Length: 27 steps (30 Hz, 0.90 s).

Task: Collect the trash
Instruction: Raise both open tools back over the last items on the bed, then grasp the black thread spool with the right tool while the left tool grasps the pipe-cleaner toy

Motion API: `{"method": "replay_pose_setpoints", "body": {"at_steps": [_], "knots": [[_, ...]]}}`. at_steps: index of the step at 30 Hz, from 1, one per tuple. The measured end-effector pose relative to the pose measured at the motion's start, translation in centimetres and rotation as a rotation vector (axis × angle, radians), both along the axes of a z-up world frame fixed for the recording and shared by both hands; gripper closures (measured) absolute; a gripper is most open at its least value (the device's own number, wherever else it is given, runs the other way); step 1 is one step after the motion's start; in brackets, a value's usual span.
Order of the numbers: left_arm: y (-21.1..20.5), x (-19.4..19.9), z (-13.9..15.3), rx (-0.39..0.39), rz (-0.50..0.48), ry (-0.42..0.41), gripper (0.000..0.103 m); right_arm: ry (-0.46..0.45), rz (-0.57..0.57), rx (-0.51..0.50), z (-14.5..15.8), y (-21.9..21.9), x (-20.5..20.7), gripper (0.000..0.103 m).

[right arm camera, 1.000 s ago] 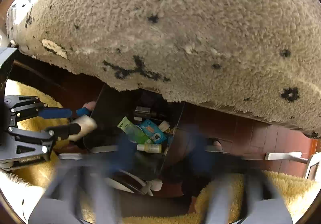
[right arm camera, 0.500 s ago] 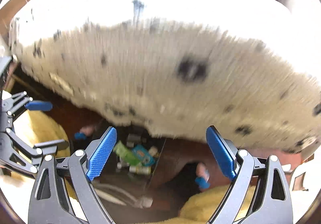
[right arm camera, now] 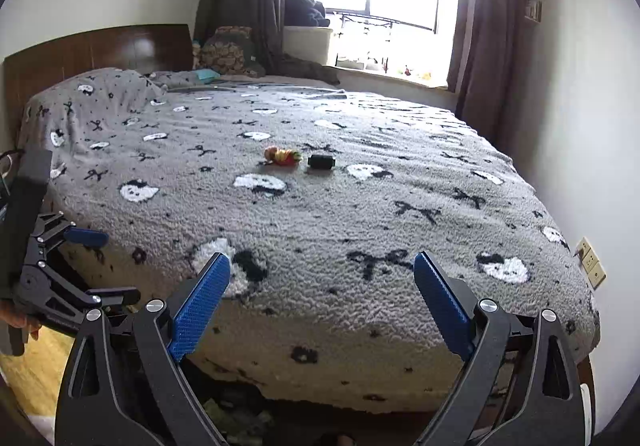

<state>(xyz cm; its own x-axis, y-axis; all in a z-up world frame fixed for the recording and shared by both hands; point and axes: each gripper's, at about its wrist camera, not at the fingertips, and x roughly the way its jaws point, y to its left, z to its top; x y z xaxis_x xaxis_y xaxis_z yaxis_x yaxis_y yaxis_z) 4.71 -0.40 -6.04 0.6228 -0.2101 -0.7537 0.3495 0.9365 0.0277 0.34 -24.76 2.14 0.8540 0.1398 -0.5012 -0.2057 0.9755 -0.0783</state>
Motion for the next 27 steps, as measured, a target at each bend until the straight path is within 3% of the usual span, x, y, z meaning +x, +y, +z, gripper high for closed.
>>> {"method": "replay_pose_setpoints", "body": {"at_steps": [6, 9, 16, 27], "knots": [[0.8, 3.8, 2.9, 0.007, 0.059, -0.082, 0.008, -0.043, -0.051, 0.027, 2.0, 0.7, 3.9, 0.007], [1.4, 6.5, 3.5, 0.010, 0.082, -0.085, 0.008, -0.012, -0.069, 0.049, 1.6, 0.8, 7.4, 0.007], [1.1, 13.5, 2.1, 0.028, 0.099, -0.067, 0.008, 0.106, -0.091, 0.115, -1.3, 1.6, 17.2, 0.007], [1.5, 20.7, 0.1, 0.023, 0.131, -0.033, 0.008, 0.156, -0.090, 0.041, -5.0, 5.3, 29.6, 0.009]]}}
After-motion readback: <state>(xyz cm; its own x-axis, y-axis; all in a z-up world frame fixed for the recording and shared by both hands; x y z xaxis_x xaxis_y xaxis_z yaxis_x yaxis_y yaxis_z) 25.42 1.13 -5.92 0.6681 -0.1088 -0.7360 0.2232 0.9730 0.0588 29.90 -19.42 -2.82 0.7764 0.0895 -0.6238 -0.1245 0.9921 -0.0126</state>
